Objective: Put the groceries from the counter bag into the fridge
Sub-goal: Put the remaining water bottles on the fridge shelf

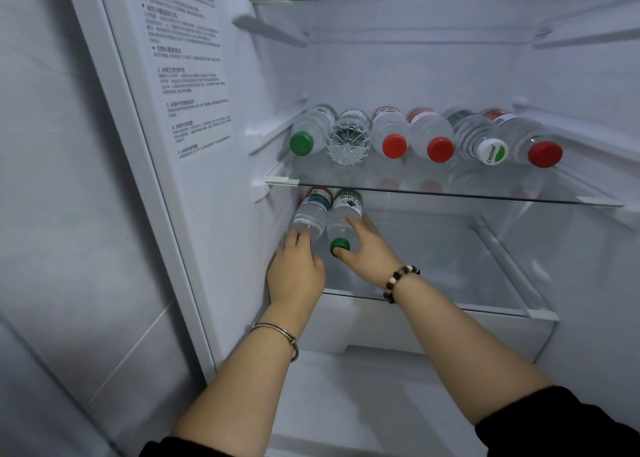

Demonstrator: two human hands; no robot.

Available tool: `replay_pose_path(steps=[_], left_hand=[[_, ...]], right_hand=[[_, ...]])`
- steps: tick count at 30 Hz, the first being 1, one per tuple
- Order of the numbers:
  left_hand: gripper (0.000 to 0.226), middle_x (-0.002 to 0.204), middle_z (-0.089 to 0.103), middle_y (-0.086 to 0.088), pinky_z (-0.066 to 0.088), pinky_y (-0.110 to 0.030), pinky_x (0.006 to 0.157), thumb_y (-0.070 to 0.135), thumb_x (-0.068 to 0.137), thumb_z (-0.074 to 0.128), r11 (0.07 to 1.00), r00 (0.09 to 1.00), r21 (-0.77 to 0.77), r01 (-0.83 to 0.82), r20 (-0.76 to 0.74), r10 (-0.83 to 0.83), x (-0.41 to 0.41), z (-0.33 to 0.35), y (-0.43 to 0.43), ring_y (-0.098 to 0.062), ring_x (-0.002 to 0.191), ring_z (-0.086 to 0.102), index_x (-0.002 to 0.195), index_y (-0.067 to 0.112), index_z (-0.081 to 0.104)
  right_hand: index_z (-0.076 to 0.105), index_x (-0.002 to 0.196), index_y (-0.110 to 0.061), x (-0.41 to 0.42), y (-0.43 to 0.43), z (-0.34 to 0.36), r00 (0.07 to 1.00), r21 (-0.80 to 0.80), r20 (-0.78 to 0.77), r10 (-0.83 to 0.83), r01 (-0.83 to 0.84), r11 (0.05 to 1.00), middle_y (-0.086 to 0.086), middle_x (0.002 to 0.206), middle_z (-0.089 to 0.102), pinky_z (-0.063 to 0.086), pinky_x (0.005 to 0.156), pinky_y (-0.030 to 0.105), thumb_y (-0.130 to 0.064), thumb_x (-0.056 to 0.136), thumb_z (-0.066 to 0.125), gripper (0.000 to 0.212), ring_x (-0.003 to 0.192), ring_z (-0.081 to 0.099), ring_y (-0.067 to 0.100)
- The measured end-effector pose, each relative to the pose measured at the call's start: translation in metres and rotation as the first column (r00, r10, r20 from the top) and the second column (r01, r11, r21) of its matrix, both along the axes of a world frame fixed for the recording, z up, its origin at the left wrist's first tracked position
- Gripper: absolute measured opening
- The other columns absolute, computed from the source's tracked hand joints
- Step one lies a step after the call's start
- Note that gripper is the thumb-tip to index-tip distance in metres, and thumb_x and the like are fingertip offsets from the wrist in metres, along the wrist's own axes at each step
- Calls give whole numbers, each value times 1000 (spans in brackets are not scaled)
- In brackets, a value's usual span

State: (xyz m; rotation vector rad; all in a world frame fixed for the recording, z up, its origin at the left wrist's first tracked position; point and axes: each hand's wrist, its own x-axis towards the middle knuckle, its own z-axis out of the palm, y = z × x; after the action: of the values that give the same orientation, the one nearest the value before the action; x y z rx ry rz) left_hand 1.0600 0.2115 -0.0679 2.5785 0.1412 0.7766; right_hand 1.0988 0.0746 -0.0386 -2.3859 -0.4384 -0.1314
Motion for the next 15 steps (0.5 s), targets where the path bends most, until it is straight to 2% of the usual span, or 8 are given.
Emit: replay_pose_path(steps=[3,8,12,14,15], left_hand=[[47,135,49,-9,46,-36,87,8,83,52,999,999,51,6,41,-8,-8,-1,-1,-29,112,51,130,8,49],[45,122,59,-16,49,-42,88,10,77,63,986,984,164,42,162,-68,-10,-5,-3,-35,109,55,122,4,57],[52,143,41,-13,39,-46,102,24,85,56,968,990,249,44,118,-76,-13,-7,-12,-32,132,37,134,12,46],[55,147,35,-14,34,-50,106,27,85,55,959,991,282,38,112,-72,-15,-9,-17,-33,136,31,137,14,42],[56,149,34,-15,32,-52,107,29,86,56,952,991,303,38,111,-75,-16,-11,-18,-33,137,29,138,14,41]], right_hand=[[14,150,-20,-6,-3,-3,1000,33,-16,-8,8,999,6,158,8,26,107,25,-34,89,60,77,141,23,20],[21,147,-13,-20,-12,-7,999,48,38,-16,14,999,5,151,29,31,101,23,-31,92,56,68,134,35,19],[32,140,-14,-26,-19,-12,993,64,112,-33,26,998,5,140,41,35,95,24,-29,92,56,56,126,43,21],[34,139,-13,-28,-21,-15,989,66,136,-64,55,996,8,142,40,36,103,33,-30,91,54,55,129,40,24],[31,142,-12,-31,-22,-17,986,64,138,-90,82,995,10,147,35,32,108,37,-30,92,53,57,134,34,25]])
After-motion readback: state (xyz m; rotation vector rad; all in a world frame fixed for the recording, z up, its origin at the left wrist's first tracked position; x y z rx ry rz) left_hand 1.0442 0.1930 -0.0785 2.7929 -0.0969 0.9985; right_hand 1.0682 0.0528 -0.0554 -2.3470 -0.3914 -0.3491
